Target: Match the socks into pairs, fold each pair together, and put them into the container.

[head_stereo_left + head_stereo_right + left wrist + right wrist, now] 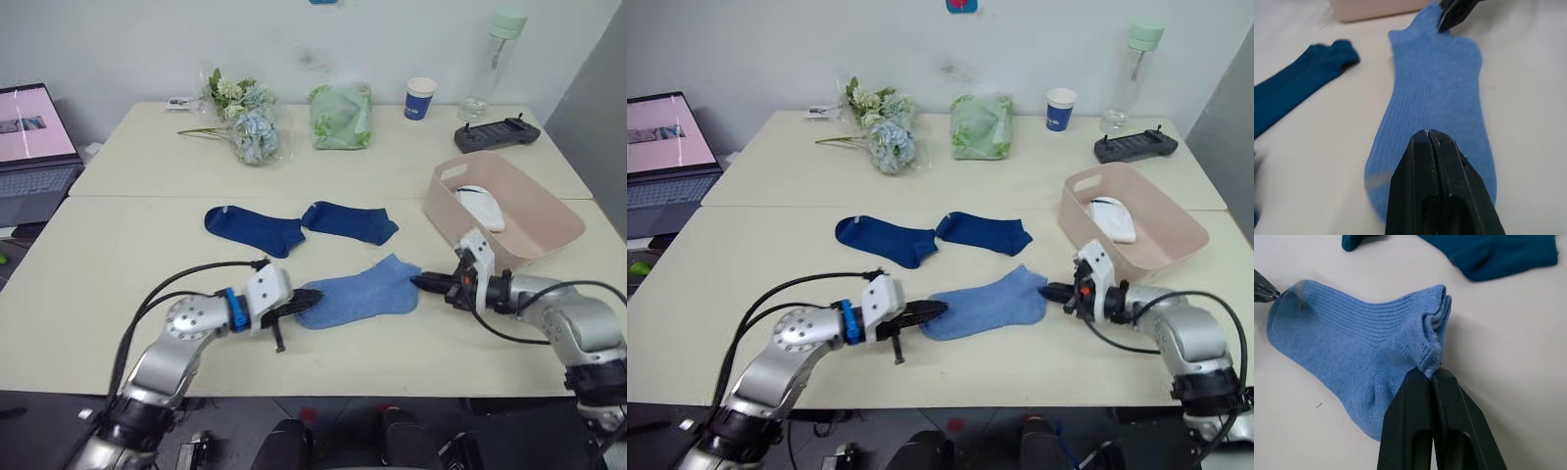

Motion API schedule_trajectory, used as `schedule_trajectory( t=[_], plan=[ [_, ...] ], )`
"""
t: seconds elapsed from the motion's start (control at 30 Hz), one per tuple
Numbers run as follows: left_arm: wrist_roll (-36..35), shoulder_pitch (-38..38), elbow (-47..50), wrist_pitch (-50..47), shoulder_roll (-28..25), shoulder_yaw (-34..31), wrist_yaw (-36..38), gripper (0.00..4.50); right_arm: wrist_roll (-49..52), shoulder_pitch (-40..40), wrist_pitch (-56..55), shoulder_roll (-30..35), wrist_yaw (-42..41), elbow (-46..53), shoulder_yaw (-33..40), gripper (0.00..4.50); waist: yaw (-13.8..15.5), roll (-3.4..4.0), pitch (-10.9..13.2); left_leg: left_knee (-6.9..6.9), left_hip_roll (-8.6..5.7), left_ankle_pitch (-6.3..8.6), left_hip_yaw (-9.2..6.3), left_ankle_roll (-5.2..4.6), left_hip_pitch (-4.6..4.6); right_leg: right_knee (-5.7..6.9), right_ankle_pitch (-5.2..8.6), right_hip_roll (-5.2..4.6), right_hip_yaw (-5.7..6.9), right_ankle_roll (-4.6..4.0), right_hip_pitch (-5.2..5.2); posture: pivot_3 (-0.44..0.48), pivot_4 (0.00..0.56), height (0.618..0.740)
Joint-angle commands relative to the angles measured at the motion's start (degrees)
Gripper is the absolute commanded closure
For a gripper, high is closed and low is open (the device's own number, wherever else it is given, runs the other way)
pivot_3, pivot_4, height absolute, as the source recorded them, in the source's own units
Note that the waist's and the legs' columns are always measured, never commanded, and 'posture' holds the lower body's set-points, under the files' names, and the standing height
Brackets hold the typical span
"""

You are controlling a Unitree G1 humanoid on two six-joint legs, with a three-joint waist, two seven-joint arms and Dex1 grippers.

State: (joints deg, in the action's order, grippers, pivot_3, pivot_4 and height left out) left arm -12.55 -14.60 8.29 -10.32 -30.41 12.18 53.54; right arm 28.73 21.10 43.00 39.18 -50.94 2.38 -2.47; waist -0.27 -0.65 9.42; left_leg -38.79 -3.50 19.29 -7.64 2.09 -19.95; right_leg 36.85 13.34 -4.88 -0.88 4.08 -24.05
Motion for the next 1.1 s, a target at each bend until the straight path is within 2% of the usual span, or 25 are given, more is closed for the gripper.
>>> schedule_trajectory(
  t=[0.03, 0.17, 0.37, 0.5, 0.67, 0.8, 0.93, 1.03, 1.1],
  plan=[
    [-0.17, -2.14, -1.40, -2.13, 1.22, 1.39, 0.72, 4.50, -0.48, 0.84, -1.30, 0.36, -2.37, -0.57, -0.27, 4.48, -0.02, 0.00, 0.00, 0.01, 0.01, 0.00, -0.01, 0.00, -0.01, 0.00, 0.00, 0.00, 0.00, 0.00, -0.01, 0.000, 0.150, 0.740],
    [2.85, -7.63, -9.36, -1.72, 4.99, 5.26, 1.00, 4.50, 0.80, 1.85, 0.53, 0.58, -3.90, 0.43, 0.40, 4.48, -0.06, 0.00, 0.00, 0.00, 0.00, -0.01, -0.03, 0.02, -0.03, 0.02, -0.01, 0.00, -0.05, -0.01, -0.05, 0.000, 0.150, 0.740],
    [6.76, -8.94, -14.98, -1.99, 6.28, 8.68, 1.08, 4.50, 4.76, 1.79, 5.03, 0.19, -4.03, 5.39, 2.27, 4.48, -0.14, 0.01, 0.00, 0.00, 0.03, -0.01, -0.07, 0.02, -0.03, 0.03, -0.01, 0.01, -0.04, 0.01, -0.07, 0.000, 0.150, 0.740],
    [10.12, -8.34, -17.50, -1.19, 6.08, 10.77, 0.25, 4.50, 18.60, 2.58, 17.86, -0.65, -4.29, 13.44, 6.23, 4.48, 0.01, 0.01, -0.04, -0.04, 0.06, -0.01, -0.11, 0.02, 0.01, 0.02, -0.01, -0.05, -0.05, 0.01, 0.02, 0.000, 0.150, 0.740],
    [10.02, -7.52, -16.71, -0.74, 5.86, 10.60, 0.85, 4.50, 27.94, 5.07, 24.55, -7.50, 4.26, 15.69, 10.42, 4.48, 0.06, -0.02, -0.13, -0.04, 0.06, 0.00, -0.14, 0.00, 0.06, 0.03, -0.01, -0.06, -0.04, 0.01, 0.07, 0.000, 0.150, 0.740],
    [8.85, -7.05, -14.81, -0.39, 5.94, 8.29, -0.29, 4.50, 28.18, 5.28, 25.17, -10.99, 7.85, 16.37, 8.25, 4.48, 0.06, -0.01, -0.13, -0.04, 0.06, -0.01, -0.12, 0.00, 0.04, 0.03, -0.01, -0.06, -0.06, 0.01, 0.01, 0.000, 0.150, 0.740],
    [4.57, -5.98, -7.55, -5.20, 3.82, 3.65, 0.09, 4.50, 25.19, 5.21, 22.98, -11.41, 7.99, 15.32, 5.23, 4.48, -0.22, -0.01, -0.13, -0.04, 0.06, -0.01, -0.11, 0.00, 0.02, 0.06, -0.01, -0.05, -0.07, 0.01, -0.03, 0.000, 0.150, 0.740],
    [-0.79, -3.60, 2.33, -13.57, -2.34, -1.24, 2.80, 4.50, 20.55, 6.81, 19.81, -10.69, 7.48, 13.84, 1.13, 4.48, -0.99, 0.00, -0.11, -0.01, 0.07, 0.00, -0.11, 0.00, 0.00, 0.12, -0.01, 0.03, -0.06, 0.01, -0.10, 0.000, 0.150, 0.740],
    [-1.91, -2.33, 6.73, -16.31, -6.81, -3.09, 4.11, 4.50, 18.47, 7.97, 19.03, -10.39, 7.22, 13.17, -1.29, 4.48, -1.43, 0.02, -0.10, 0.02, 0.08, 0.00, -0.12, -0.01, 0.00, 0.13, -0.01, 0.05, -0.05, 0.01, -0.11, 0.000, 0.150, 0.740]
  ],
)
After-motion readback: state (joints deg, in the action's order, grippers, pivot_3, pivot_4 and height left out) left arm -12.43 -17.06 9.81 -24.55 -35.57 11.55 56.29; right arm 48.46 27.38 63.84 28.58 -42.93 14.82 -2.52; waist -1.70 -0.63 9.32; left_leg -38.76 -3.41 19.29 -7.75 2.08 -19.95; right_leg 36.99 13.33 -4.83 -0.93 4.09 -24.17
